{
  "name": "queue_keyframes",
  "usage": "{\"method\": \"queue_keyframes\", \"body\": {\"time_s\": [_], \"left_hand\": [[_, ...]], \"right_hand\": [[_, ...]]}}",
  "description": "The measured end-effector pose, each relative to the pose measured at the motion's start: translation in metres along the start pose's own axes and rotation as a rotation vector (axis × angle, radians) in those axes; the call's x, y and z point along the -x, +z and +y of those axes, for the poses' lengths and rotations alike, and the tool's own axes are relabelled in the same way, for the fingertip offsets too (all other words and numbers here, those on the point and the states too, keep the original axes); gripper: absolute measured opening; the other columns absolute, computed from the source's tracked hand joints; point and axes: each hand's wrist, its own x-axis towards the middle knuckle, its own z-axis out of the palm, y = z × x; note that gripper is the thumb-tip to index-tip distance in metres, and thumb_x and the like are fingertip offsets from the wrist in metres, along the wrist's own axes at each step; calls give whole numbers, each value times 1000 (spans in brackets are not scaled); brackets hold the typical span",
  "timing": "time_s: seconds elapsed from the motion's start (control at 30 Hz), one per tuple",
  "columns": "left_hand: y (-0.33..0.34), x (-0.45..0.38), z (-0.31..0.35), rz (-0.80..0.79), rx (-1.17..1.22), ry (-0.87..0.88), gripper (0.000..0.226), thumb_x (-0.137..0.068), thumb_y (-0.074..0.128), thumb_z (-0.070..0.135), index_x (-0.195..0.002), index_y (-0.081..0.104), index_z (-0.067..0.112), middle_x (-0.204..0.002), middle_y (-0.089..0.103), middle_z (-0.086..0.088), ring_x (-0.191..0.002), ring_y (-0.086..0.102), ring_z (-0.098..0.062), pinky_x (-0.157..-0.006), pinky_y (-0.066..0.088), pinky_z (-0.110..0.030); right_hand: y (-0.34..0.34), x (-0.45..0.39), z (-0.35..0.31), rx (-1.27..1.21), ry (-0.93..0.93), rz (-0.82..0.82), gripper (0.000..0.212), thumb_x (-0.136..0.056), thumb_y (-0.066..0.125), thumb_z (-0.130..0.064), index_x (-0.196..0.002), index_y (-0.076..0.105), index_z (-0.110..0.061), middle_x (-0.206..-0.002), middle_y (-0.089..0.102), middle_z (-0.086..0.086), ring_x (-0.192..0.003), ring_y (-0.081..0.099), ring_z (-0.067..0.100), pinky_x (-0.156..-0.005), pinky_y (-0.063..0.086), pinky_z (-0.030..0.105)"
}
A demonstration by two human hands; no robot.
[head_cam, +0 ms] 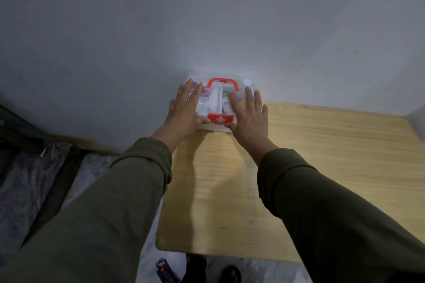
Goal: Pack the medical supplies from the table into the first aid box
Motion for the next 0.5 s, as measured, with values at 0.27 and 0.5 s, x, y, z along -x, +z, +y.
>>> {"method": "queue_keyframes", "body": {"time_s": [0.27,0.5], "left_hand": [[-3,-9,-4,-30,14,41,103,-71,76,45,-148,9,28,-158,0,0,-146,6,-28,-116,24,-49],[-10,-3,-3,-52,37,38,106,-71,77,45,-149,6,28,-159,0,0,-146,6,-28,-116,22,-49]], "right_hand": [[4,-12,0,-9,6,4,83,-87,58,-47,-148,4,-31,-160,-4,13,-146,-8,38,-117,16,56],[-2,-9,2,-60,39,-5,92,-81,69,-39,-145,3,-38,-160,-3,10,-147,-6,35,-115,13,57]]}}
